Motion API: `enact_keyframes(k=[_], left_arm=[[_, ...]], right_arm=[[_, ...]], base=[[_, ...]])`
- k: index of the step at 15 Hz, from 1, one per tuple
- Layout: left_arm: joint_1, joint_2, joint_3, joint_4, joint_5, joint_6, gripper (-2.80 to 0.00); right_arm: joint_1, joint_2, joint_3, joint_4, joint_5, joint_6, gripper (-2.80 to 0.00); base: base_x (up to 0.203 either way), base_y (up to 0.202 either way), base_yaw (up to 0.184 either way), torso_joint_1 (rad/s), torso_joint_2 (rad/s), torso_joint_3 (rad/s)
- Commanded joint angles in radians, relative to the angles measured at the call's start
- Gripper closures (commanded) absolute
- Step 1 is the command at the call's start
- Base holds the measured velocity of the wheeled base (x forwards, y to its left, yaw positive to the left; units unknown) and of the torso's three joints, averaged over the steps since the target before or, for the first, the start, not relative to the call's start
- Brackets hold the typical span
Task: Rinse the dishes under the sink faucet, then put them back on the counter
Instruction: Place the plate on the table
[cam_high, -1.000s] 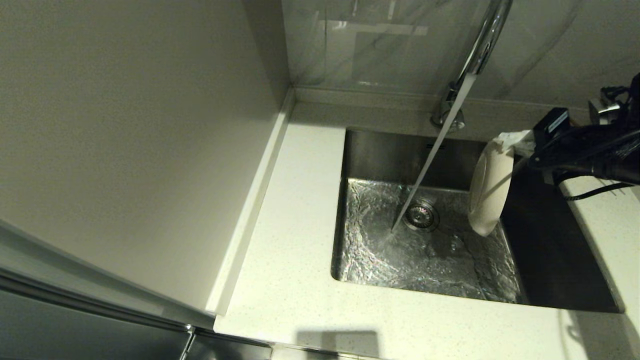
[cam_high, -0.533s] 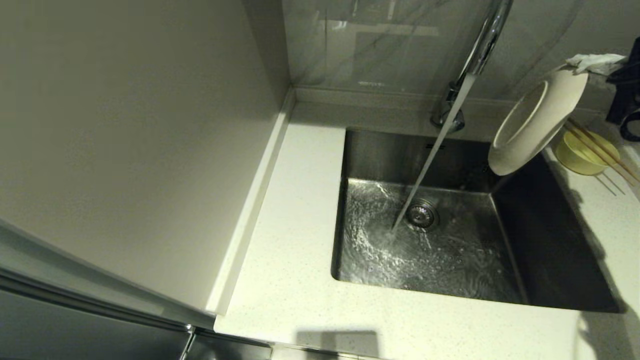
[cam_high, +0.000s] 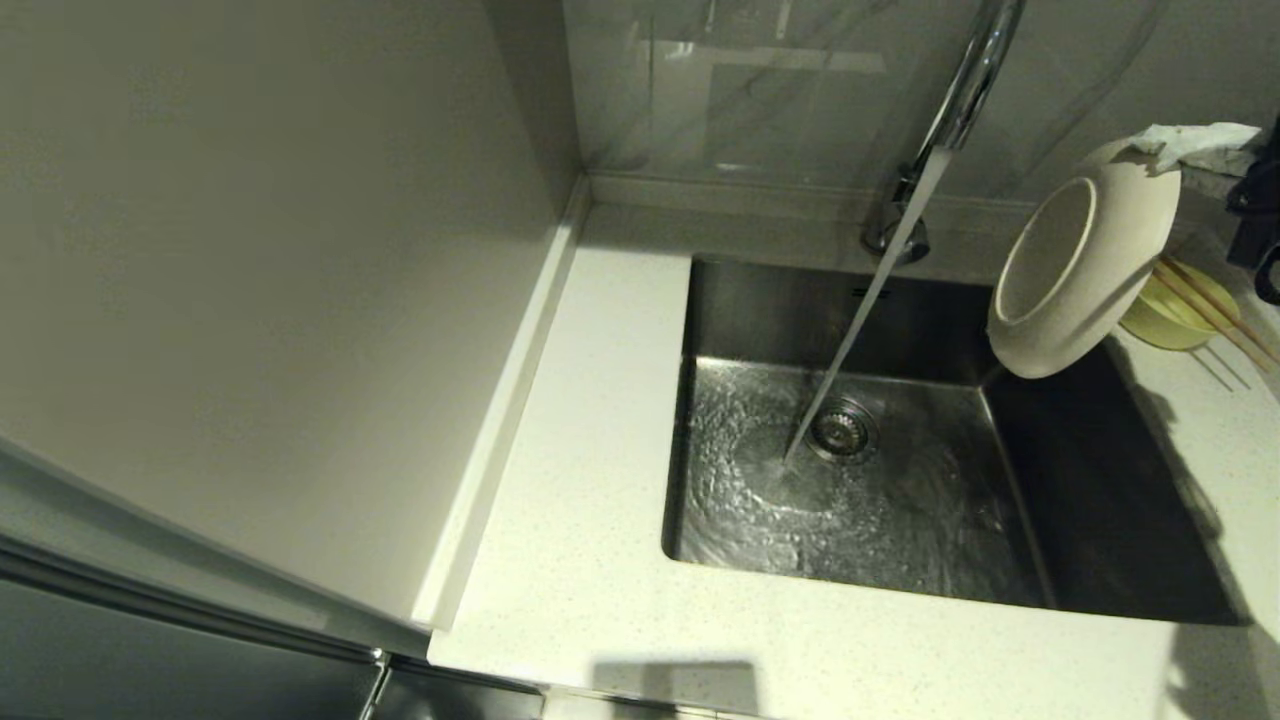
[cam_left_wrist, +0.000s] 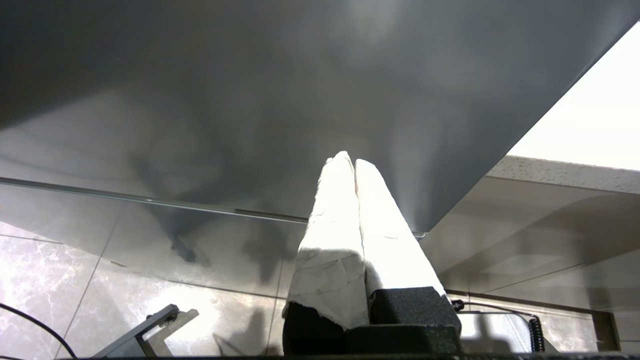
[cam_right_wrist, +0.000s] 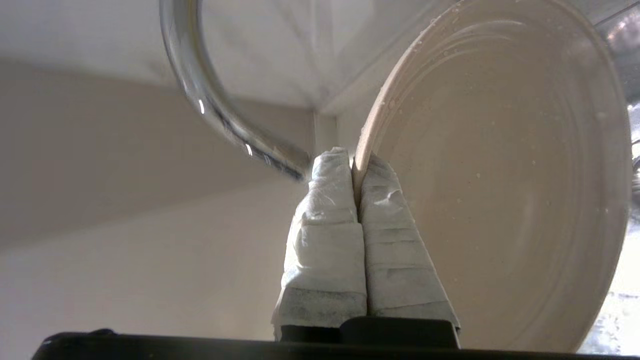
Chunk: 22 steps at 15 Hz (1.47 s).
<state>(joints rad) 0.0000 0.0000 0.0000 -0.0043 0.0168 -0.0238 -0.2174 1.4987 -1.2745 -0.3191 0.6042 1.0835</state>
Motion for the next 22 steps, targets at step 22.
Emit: enact_keyframes(k=[22], left_arm=[[0.000, -0.002, 0.000, 0.000, 0.000, -0.001, 0.00]], right_arm=[[-0.249, 0.059, 0.160, 0.527, -0.319, -1.677, 0.00]], base=[[0.000, 0.000, 0.000, 0.000, 0.00, 0.000]])
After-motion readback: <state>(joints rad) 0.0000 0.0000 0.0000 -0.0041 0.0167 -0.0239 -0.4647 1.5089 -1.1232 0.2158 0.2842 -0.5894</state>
